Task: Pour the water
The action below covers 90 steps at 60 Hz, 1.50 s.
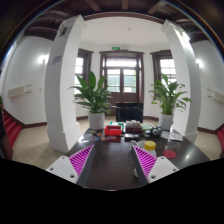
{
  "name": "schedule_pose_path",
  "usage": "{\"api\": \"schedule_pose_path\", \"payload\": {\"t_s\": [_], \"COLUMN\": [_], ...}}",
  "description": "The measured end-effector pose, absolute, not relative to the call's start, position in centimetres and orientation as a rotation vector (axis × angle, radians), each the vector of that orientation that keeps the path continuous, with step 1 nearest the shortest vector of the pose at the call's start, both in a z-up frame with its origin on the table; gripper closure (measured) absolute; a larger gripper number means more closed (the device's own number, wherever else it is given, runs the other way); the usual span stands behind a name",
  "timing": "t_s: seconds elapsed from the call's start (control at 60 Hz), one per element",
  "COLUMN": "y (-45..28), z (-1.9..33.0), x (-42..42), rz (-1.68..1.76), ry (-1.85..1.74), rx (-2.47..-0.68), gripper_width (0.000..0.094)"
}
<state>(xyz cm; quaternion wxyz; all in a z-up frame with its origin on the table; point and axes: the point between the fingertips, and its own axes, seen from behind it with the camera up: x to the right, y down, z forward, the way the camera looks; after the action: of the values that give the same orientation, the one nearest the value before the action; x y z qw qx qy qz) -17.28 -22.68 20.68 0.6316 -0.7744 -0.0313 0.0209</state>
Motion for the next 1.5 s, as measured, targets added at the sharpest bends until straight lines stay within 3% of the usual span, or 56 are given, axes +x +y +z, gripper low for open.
{"api": "schedule_pose_path", "payload": {"t_s": [0.1,0.117,0.15,0.183,0.467,0.733,0.767,0.783,1.033,1.283,1.5], "y": [-23.2,-22.7,-23.0,-22.8,-18.2,-12.8,-12.3,-12.0,-11.5,-11.3,-7.3], "z": [17.2,19.5,15.3,13.9,6.7,7.1,7.3,7.3,7.3,7.5,9.8], "x": [-13.9,-14.2,-12.1,-10.8,-4.6,-4.6,-4.7,-4.6,-4.7,-7.3,-15.2], "rz": [0.000,-0.006,-0.019,-0.031,-0.065,-0.027,-0.012,-0.008,0.010,0.000,0.350], "ry": [-0.030,-0.019,-0.013,-0.003,0.023,0.020,0.024,0.032,0.033,-0.026,0.197], "rx": [-1.791,-1.796,-1.797,-1.800,-1.880,-1.844,-1.830,-1.825,-1.782,-1.805,-1.818], "gripper_width": [0.0195,0.0194,0.0195,0.0195,0.0196,0.0207,0.0237,0.0337,0.0475,0.0476,0.0476]}}
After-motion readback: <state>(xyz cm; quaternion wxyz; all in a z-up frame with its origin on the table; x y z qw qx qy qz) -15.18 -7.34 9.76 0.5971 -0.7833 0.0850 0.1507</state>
